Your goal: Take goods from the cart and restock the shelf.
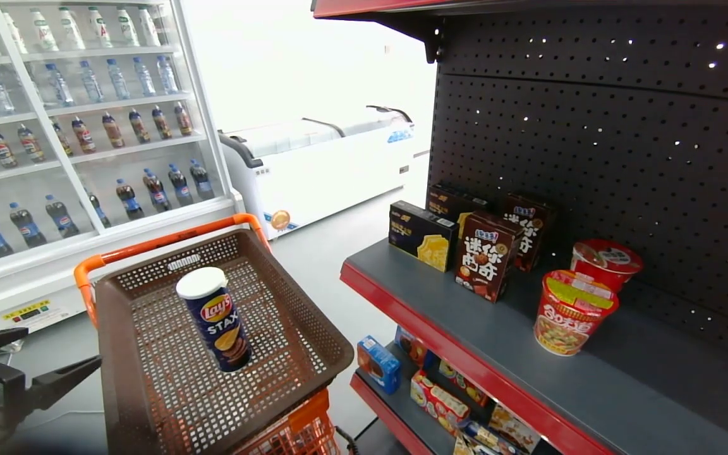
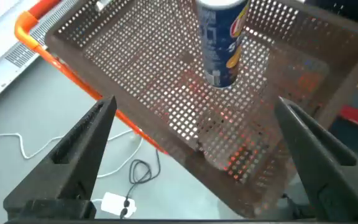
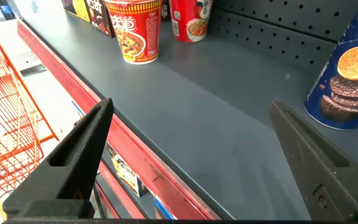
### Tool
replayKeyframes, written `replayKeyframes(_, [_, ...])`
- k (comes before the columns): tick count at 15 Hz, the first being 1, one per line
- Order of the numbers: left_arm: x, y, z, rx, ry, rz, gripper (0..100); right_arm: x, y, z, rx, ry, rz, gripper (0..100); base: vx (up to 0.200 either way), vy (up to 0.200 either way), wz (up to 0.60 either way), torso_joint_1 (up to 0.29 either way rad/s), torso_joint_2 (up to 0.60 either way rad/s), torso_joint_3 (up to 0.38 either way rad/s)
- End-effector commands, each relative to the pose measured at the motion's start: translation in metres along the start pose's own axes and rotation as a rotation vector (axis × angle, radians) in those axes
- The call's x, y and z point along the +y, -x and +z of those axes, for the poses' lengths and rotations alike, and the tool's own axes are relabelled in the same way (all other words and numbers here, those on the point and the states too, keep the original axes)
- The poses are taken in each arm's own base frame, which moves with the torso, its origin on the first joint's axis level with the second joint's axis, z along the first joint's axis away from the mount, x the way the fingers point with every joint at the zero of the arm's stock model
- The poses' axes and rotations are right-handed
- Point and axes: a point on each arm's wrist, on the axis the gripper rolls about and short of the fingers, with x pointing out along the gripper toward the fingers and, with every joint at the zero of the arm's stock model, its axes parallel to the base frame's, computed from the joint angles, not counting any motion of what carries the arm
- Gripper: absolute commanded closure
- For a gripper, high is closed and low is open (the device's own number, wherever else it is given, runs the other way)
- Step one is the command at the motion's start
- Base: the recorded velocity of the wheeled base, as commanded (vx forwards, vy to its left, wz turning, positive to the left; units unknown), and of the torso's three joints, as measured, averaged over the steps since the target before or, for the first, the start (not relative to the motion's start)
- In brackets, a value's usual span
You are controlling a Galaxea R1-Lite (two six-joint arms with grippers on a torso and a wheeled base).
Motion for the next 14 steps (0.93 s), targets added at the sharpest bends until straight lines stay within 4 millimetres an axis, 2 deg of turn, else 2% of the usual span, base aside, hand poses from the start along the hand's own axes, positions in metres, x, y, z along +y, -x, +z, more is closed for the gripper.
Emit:
replayKeyframes(1, [0.008, -0.043, -0.034, 0.111, 0.049, -0.096, 0, 0.000, 0.000, 0.000, 0.002, 0.000, 0.000, 0, 0.000, 0.000, 0.00, 0.000, 0.00, 0.000])
replayKeyframes(4, [0.011, -0.066, -0.039, 0.127, 0.044, -0.135, 0, 0.000, 0.000, 0.000, 0.002, 0.000, 0.000, 0, 0.000, 0.000, 0.00, 0.000, 0.00, 0.000])
replayKeyframes(6, [0.017, -0.093, -0.039, 0.120, 0.028, -0.161, 0, 0.000, 0.000, 0.000, 0.002, 0.000, 0.000, 0, 0.000, 0.000, 0.00, 0.000, 0.00, 0.000])
replayKeyframes(7, [0.019, -0.100, -0.039, 0.113, 0.023, -0.163, 0, 0.000, 0.000, 0.000, 0.000, 0.000, 0.000, 0, 0.000, 0.000, 0.00, 0.000, 0.00, 0.000])
replayKeyframes(8, [0.026, -0.121, -0.036, 0.078, -0.001, -0.160, 0, 0.000, 0.000, 0.000, 0.002, 0.000, 0.000, 0, 0.000, 0.000, 0.00, 0.000, 0.00, 0.000])
replayKeyframes(9, [0.031, -0.133, -0.034, 0.058, -0.013, -0.160, 0, 0.000, 0.000, 0.000, 0.002, 0.000, 0.000, 0, 0.000, 0.000, 0.00, 0.000, 0.00, 0.000])
replayKeyframes(12, [0.030, -0.162, -0.031, 0.038, -0.025, -0.196, 0, 0.000, 0.000, 0.000, 0.002, 0.000, 0.000, 0, 0.000, 0.000, 0.00, 0.000, 0.00, 0.000])
replayKeyframes(14, [0.028, -0.175, -0.027, 0.028, -0.038, -0.214, 0, 0.000, 0.000, 0.000, 0.002, 0.000, 0.000, 0, 0.000, 0.000, 0.00, 0.000, 0.00, 0.000])
